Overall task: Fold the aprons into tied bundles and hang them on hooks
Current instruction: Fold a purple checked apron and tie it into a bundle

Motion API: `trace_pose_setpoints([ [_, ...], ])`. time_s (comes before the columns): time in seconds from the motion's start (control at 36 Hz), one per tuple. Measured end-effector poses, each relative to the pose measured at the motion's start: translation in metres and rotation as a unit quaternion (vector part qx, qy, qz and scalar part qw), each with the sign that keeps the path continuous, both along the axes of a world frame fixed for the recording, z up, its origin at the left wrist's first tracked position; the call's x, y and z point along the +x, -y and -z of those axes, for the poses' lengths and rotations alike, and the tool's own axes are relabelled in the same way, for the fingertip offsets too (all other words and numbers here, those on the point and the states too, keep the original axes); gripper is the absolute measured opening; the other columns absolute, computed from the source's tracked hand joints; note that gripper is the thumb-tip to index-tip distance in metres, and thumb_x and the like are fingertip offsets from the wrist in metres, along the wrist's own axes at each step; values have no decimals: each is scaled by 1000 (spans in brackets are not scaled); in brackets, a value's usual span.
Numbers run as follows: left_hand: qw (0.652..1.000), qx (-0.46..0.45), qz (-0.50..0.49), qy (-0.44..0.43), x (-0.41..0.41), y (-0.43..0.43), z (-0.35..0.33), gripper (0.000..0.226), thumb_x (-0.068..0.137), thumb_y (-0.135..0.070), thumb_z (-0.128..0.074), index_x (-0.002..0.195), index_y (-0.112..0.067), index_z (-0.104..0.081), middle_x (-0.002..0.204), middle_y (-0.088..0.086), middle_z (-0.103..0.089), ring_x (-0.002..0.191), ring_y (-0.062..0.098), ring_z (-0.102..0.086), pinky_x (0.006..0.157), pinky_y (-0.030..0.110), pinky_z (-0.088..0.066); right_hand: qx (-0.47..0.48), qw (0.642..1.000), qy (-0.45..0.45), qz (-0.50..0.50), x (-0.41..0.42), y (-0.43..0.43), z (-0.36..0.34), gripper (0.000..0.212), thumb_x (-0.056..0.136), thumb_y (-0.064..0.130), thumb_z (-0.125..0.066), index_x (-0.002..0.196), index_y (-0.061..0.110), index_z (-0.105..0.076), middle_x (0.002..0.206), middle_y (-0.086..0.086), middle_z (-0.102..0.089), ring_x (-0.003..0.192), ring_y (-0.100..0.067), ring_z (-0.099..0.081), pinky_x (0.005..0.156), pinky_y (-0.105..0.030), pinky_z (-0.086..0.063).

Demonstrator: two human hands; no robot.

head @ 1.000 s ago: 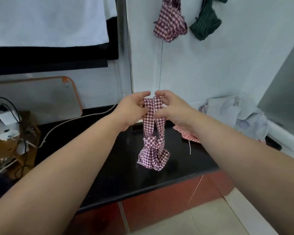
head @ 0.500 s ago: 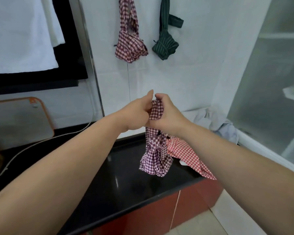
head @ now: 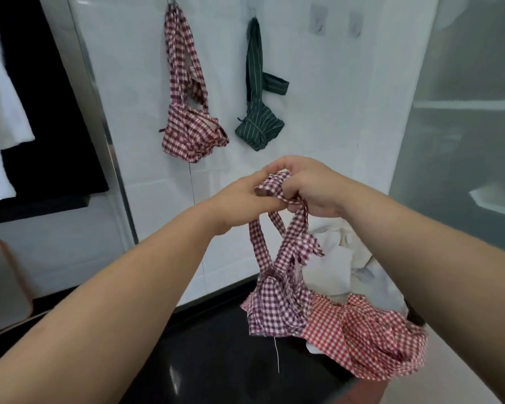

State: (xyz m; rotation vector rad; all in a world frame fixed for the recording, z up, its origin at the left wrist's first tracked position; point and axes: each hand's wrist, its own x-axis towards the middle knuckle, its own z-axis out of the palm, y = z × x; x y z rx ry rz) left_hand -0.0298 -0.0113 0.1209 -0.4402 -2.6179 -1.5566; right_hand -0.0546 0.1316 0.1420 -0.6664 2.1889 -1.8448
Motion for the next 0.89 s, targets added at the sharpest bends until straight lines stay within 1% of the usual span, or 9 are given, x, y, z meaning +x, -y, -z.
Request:
trace_pose_setpoints([
  [0.06,1000,10,26,6,-11,-3,-9,53,83,-14,-72,131,-30,-54,94,-11,-68,86,-2,-62,83,12,-46,-1,1000,11,-2,-8,-11,-9,41,77,-22,-33,90,11,-53,76,-11,-47,52,-13,-42,36,-19,-30],
  [0.14,999,16,39,5,-34,-4,-21,22,81,-18,-69,103,-24,-69,101,6,-70,87,14,-66,89,26,-48,40,999,-11,-5,-20,-33,-22,31,82,-13,-54,91,16,-52,68,-5,-48,47,-8,-41,40,-19,-27],
  [0.28,986,153,42,42,-69,-25,-47,10,89,-2,-62,91,-12,-60,70,0,-58,54,8,-56,83,33,-53,241,957,-141,79,-47,-69,-41,28,78,3,-71,92,24,-59,77,0,-56,56,-11,-45,50,-20,-36],
  [0.47,979,183,87,18,-114,-52,-80,5,91,-14,-60,92,-15,-64,58,-11,-49,50,3,-43,62,21,-51,-28,998,-40,48,-106,-119,-68,19,86,-4,-57,78,13,-58,53,0,-56,50,-10,-54,58,-24,-37],
  [0.58,993,94,11,-76,-142,-63,-99,12,95,-18,-57,95,-13,-68,59,-8,-51,57,6,-47,70,24,-52,-123,992,-10,-27,-138,-134,-89,15,76,5,-61,83,15,-54,56,1,-57,57,-14,-54,72,-33,-44],
  [0.67,980,-7,-74,-182,-165,-80,-118,18,98,-24,-54,101,-13,-67,71,1,-57,62,7,-52,63,16,-48,-134,989,-53,-7,-169,-140,-107,15,88,2,-58,83,15,-53,58,1,-57,57,-15,-52,75,-36,-46],
  [0.75,965,37,-129,-226,-189,-98,-137,15,97,-29,-55,95,-19,-66,76,-1,-58,66,7,-56,64,18,-51,-129,978,-152,67,-202,-140,-124,14,91,10,-60,81,18,-57,67,0,-56,55,-11,-50,59,-25,-44],
  [0.83,941,58,-200,-266,-212,-112,-153,15,96,-32,-56,91,-22,-65,73,-3,-61,59,5,-53,47,12,-44,-63,951,-274,128,-228,-137,-140,13,91,16,-63,83,24,-57,79,-3,-57,61,-11,-49,62,-26,-41],
  [0.89,925,62,-237,-292,-228,-117,-161,14,96,-32,-56,92,-23,-66,72,-3,-63,62,9,-55,50,18,-48,-42,936,-322,138,-247,-136,-149,13,91,18,-63,83,27,-57,82,-5,-56,64,-14,-49,64,-28,-42],
])
